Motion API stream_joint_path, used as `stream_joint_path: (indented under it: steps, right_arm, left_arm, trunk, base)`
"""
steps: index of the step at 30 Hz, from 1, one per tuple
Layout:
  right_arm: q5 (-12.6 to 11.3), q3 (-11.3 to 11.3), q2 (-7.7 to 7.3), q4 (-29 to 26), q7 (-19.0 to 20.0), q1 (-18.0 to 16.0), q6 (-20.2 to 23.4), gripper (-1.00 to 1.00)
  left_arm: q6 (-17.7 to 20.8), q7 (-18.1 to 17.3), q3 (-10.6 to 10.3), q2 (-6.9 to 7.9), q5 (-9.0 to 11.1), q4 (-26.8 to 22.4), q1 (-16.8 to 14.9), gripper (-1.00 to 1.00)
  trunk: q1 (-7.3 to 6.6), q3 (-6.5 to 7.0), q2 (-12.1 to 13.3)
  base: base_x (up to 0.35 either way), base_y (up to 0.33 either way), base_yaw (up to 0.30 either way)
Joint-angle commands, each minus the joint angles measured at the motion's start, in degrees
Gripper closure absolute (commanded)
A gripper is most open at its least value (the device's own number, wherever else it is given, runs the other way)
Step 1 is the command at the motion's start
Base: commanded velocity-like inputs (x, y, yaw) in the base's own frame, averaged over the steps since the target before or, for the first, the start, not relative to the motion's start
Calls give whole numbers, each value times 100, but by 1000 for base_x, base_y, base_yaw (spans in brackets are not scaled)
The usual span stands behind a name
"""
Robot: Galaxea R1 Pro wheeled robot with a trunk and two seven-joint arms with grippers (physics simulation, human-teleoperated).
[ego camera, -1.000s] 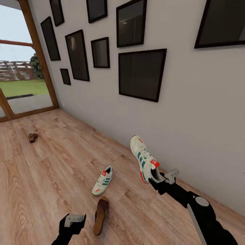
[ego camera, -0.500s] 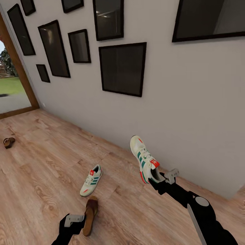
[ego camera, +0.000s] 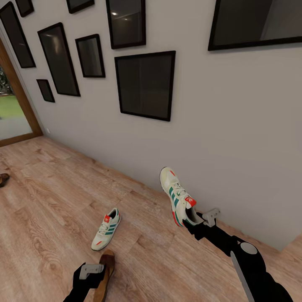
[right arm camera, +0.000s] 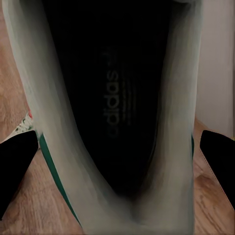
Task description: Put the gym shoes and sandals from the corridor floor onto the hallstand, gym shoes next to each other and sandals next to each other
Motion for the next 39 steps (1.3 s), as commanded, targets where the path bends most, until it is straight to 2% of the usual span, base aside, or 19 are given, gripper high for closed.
stream_joint_path:
  steps: [1, 21, 29, 39]
  right_arm:
    - [24, -7, 1, -7, 35, -3, 27, 100]
    - [24, -5, 1, -7, 36, -3, 27, 100]
    - [24, -6, 1, -7, 42, -3, 27, 100]
    - [24, -8, 1, -7, 43, -3, 29, 100]
  left_arm:
    - [-23, -39, 49, -7, -59, -3, -4, -100]
    - [-73, -88, 43, -1, -58, -54, 3, -100]
    - [-81, -56, 50, 0, -58, -62, 5, -100]
    - [-67, -12, 56, 0, -76, -22, -3, -100]
  trunk:
    - [0, -5, -2]
    - [0, -5, -2]
    - [21, -196, -13]
    - [46, -497, -26]
  base:
    - [75, -34, -1]
    - [9, -4, 0]
    - [0, 0, 0]
    - [0, 0, 0]
